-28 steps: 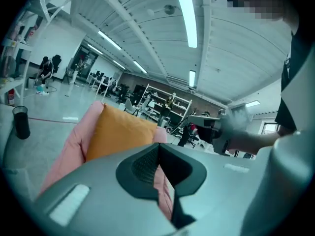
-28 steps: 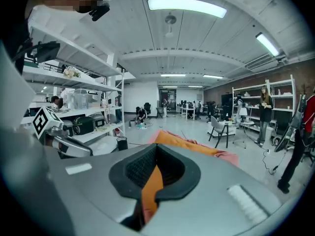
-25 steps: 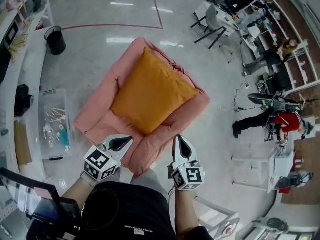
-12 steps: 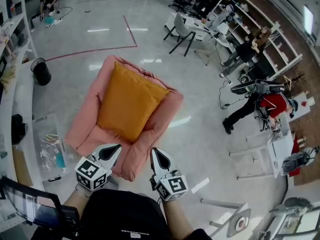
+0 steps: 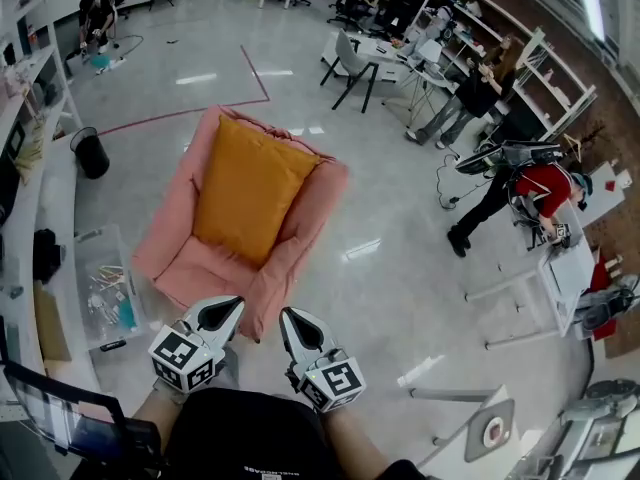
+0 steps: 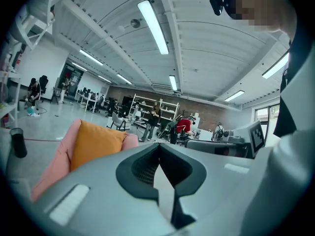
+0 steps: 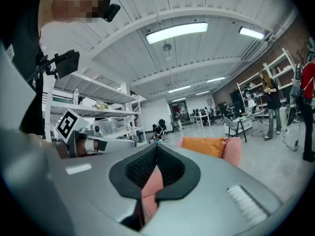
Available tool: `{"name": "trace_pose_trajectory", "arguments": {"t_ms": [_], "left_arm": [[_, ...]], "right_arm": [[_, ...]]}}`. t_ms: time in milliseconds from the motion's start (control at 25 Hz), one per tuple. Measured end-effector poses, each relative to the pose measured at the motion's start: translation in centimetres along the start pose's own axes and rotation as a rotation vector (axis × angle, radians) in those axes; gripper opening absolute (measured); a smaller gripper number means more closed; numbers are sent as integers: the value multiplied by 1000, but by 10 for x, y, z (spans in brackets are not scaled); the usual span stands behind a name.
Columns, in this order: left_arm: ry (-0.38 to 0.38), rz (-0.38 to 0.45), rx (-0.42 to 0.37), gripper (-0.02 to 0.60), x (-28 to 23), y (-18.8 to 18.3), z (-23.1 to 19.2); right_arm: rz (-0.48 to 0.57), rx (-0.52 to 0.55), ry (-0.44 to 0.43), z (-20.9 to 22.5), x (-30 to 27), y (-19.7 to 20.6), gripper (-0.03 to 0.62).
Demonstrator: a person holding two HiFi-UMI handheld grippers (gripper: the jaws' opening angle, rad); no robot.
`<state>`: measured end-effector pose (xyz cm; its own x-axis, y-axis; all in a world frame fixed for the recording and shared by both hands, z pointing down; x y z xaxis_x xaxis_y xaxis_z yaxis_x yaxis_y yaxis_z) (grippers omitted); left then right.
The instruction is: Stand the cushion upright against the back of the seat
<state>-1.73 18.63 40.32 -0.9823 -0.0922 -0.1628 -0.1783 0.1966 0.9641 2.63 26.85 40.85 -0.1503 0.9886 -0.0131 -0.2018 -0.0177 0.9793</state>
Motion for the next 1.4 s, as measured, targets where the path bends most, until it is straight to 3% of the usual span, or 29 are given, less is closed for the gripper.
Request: {"name": "trace_pose_trajectory", "arguments": {"t_ms": [280,520,920,1080,1400], "left_arm": [[-59,16,-5,19,56,27,78],[-93,45,-46,28,116,30,93],[-156,87,-69,34,190,14,70],[-186,111,-46,34,215,12,58],[-169,132,-50,35,246,12,52]], "right_arm": [[-21,11,-103,-52,65,15,5],[-8,2,-181,-113,76,18,5],[14,34,-222,-180,64,9,5],[14,45,-241,-199,51,10,5],[-4,45,-262,-232,42,13,5]]}}
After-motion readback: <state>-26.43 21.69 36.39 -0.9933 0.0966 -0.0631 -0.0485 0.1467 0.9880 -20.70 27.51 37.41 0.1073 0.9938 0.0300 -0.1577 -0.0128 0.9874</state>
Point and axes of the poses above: the fingertips, and each gripper's own axes: x backward along the fingers, z to its right, y out of its underside, the point moved 1 cm from there along x, backward along the fingers, and after that the axes turned 5 degrees about -y, right-handed, at the moved point
